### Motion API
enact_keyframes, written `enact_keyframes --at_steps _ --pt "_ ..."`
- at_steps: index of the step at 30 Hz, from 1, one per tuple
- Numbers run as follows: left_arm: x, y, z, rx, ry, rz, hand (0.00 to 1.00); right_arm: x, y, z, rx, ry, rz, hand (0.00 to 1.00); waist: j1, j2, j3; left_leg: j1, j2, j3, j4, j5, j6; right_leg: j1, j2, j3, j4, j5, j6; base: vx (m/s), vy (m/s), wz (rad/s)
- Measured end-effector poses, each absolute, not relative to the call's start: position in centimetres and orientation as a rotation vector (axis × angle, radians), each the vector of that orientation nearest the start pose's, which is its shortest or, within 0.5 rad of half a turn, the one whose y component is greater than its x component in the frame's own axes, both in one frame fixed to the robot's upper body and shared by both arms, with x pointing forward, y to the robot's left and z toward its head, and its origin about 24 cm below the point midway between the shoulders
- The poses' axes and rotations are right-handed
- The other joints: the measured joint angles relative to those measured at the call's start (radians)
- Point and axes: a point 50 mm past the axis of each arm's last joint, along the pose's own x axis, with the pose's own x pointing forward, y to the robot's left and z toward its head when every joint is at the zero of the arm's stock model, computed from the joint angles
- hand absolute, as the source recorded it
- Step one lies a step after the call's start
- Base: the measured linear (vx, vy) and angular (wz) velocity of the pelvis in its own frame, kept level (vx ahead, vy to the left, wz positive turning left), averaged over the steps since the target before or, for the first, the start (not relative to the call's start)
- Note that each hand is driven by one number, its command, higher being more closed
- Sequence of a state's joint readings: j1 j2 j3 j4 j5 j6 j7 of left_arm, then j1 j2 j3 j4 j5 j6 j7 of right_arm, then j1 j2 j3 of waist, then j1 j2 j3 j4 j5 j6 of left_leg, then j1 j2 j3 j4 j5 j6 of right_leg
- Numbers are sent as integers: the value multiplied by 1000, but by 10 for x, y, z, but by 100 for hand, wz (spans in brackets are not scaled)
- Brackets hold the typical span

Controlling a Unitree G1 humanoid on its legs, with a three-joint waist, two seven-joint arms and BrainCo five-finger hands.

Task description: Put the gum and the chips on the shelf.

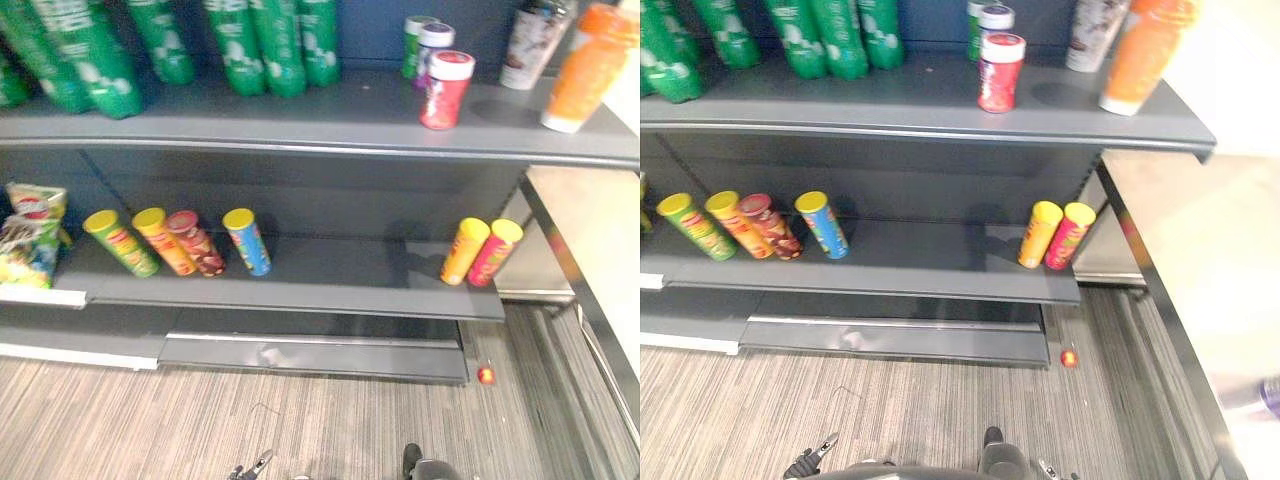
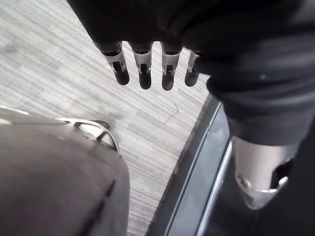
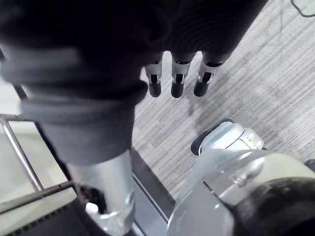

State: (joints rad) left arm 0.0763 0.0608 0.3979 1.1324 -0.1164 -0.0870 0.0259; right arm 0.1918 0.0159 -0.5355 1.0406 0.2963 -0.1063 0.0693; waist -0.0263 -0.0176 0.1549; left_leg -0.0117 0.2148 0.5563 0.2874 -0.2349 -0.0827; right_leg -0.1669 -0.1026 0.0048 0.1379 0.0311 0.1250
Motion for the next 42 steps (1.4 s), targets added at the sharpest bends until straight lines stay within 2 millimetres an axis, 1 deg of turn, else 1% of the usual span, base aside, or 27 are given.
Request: enact_keyframes --at_steps 1,2,3,4,5,6,7,9,11,15,18,22,23,25,28,29,30,31,32,33,34,35,36,37,40,41,42 --pt "79 218 -163 -245 1055 517 0 46 -212 -163 532 954 -695 0 0 -2 1 -17 30 83 45 -30 15 -43 26 21 -45 81 7 -192 98 -205" --pt "80 219 -162 -264 1042 539 0 49 -210 -162 556 929 -707 0 1 22 11 -9 65 161 47 -39 33 -50 38 -47 -110 154 14 -180 89 -199" --pt "82 218 -162 -280 1035 549 0 50 -210 -161 566 917 -720 0 -6 16 20 5 80 196 46 -39 34 -53 27 -142 -70 120 -37 -126 93 -172" --pt "88 215 -161 -304 1018 551 0 43 -210 -162 569 933 -739 0 -5 27 36 33 99 251 44 -38 33 -54 0 -272 6 73 -97 -58 87 -138" --pt "92 211 -161 -314 1006 543 0 35 -210 -164 566 958 -760 0 1 26 36 57 118 301 43 -32 23 -51 -33 -361 73 53 -125 -26 92 -169" --pt "96 208 -160 -305 997 520 0 29 -207 -165 570 983 -769 0 -1 24 35 87 136 363 39 -26 15 -35 -78 -419 146 49 -130 21 -11 -170" --pt "99 207 -159 -290 991 487 0 22 -204 -167 571 1013 -775 0 -6 19 34 114 131 413 16 -11 3 -10 -118 -437 181 50 -129 20 -49 -139" --pt "103 206 -158 -287 982 472 0 16 -203 -169 574 1041 -787 0 -7 14 32 137 110 473 -29 21 -5 43 -166 -437 153 57 -116 -4 -134 -96" --pt "109 207 -157 -272 974 451 0 22 -207 -170 570 1045 -781 0 -28 13 32 140 95 500 -82 75 -14 48 -152 -448 97 42 -93 -25 -233 -46" --pt "106 203 -159 -276 986 425 0 44 -214 -167 562 998 -756 0 -24 25 29 164 74 535 -173 159 -54 69 -101 -446 0 2 -39 -39 -222 -32" --pt "105 195 -160 -283 996 403 0 56 -217 -165 558 969 -743 0 -27 32 31 191 67 550 -215 209 -70 95 -71 -444 -36 -37 -48 -88 -150 -14" --pt "105 194 -160 -281 997 396 0 51 -221 -165 572 971 -779 0 -36 31 33 204 99 550 -174 213 -70 87 -68 -444 26 -95 -55 -125 -69 -2" --pt "104 196 -160 -278 1002 399 0 49 -221 -166 572 983 -782 0 -46 31 34 201 114 550 -150 198 -74 63 -75 -444 69 -133 -53 -140 -43 1" --pt "101 198 -162 -273 1019 403 0 45 -220 -168 574 1000 -785 0 -55 31 35 198 136 549 -111 176 -80 35 -78 -436 137 -174 -56 -97 -76 -10" --pt "100 197 -162 -275 1024 404 0 41 -219 -168 575 1013 -789 0 -57 40 43 204 186 568 -25 163 -80 11 -73 -414 195 -217 -77 -10 -88 -27" --pt "99 198 -162 -283 1024 412 0 40 -219 -169 576 1022 -790 0 -53 43 45 207 234 575 62 169 -71 13 -62 -393 198 -222 -85 50 -108 -63" --pt "97 197 -163 -320 1018 438 0 39 -220 -169 572 1019 -793 0 -54 49 47 205 289 554 165 190 -40 22 -45 -366 199 -225 -90 52 -110 -70" --pt "94 196 -163 -344 1018 457 0 39 -222 -168 567 1014 -796 0 -54 52 50 204 312 526 215 210 -13 30 -33 -349 199 -225 -92 75 -168 -81" --pt "93 197 -163 -386 993 502 0 37 -224 -168 558 1011 -804 0 -52 56 53 173 349 421 310 263 61 50 -15 -305 195 -228 -108 105 -129 -85" --pt "94 199 -162 -428 963 540 0 37 -225 -168 555 1009 -803 0 -52 53 57 95 345 237 386 231 50 62 -10 -266 182 -227 -117 117 -94 -93" --pt "97 196 -161 -449 952 544 0 39 -229 -166 548 997 -808 0 -54 58 56 49 298 123 397 165 18 71 -9 -236 169 -223 -122 106 -16 -79" --pt "98 194 -161 -453 948 536 0 40 -231 -166 542 993 -811 0 -52 59 56 30 269 65 387 138 6 78 -7 -215 155 -220 -127 115 18 -91" --pt "99 193 -161 -444 948 522 0 41 -233 -165 537 990 -812 0 -50 60 56 12 213 2 332 105 -13 102 0 -180 122 -207 -126 141 49 -110" --pt "98 193 -161 -438 950 516 0 41 -234 -165 535 984 -812 0 -50 59 56 12 173 -30 242 99 -20 120 12 -145 96 -200 -124 142 65 -107" --pt "97 194 -161 -433 945 518 0 44 -236 -164 529 972 -810 0 -49 59 54 -1 103 -136 6 108 -27 136 26 -70 73 -195 -109 125 116 -93" --pt "96 194 -161 -430 947 519 0 47 -237 -163 524 954 -809 0 -47 60 53 -5 73 -178 -84 138 -32 130 28 -32 69 -186 -83 149 185 -95" --pt "95 193 -162 -431 953 521 0 48 -239 -162 520 947 -809 0 -46 64 50 -3 60 -190 -119 166 -32 127 30 -18 68 -187 -73 146 230 -91"
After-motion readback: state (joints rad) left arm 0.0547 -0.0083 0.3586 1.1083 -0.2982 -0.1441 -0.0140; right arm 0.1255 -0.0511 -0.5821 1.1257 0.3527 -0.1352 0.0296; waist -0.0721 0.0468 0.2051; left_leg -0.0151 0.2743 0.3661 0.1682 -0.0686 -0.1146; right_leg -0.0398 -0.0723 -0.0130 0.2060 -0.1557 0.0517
